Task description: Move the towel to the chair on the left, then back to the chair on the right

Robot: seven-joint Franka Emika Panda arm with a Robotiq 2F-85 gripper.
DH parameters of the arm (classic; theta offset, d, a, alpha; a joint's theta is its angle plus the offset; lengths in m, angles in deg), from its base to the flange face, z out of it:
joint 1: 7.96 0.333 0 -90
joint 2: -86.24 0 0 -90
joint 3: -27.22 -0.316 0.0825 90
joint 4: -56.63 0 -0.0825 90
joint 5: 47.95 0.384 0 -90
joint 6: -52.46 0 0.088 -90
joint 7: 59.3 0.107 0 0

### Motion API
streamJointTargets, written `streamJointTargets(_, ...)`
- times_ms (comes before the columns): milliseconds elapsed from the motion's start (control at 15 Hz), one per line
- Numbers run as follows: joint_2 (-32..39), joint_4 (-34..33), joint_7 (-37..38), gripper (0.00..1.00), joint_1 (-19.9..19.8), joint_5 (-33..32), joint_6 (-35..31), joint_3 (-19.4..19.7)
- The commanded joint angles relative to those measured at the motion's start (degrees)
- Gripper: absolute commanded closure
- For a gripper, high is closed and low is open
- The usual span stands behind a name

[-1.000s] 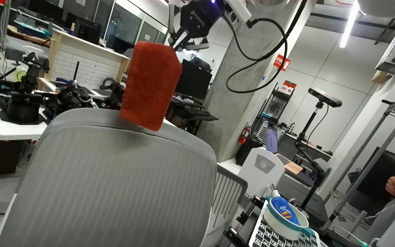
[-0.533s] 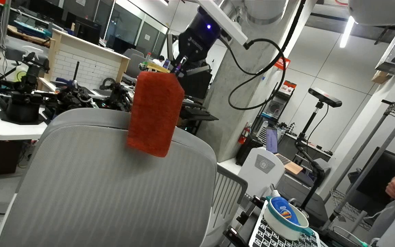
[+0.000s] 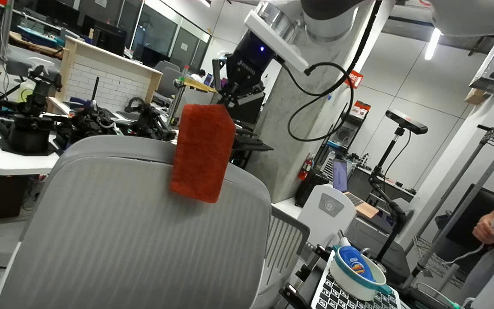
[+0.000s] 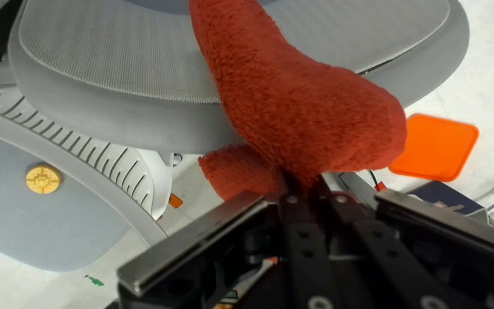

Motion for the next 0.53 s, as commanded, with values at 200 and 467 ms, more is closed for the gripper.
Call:
streamJointTargets(200,0.50,1.32,-5.25,0.98,-1.29,-1.67,-3.72,1.00)
streamJointTargets(467,1.65,1.72,-7.65,0.98,-1.42,-1.09,-5.36,1.03)
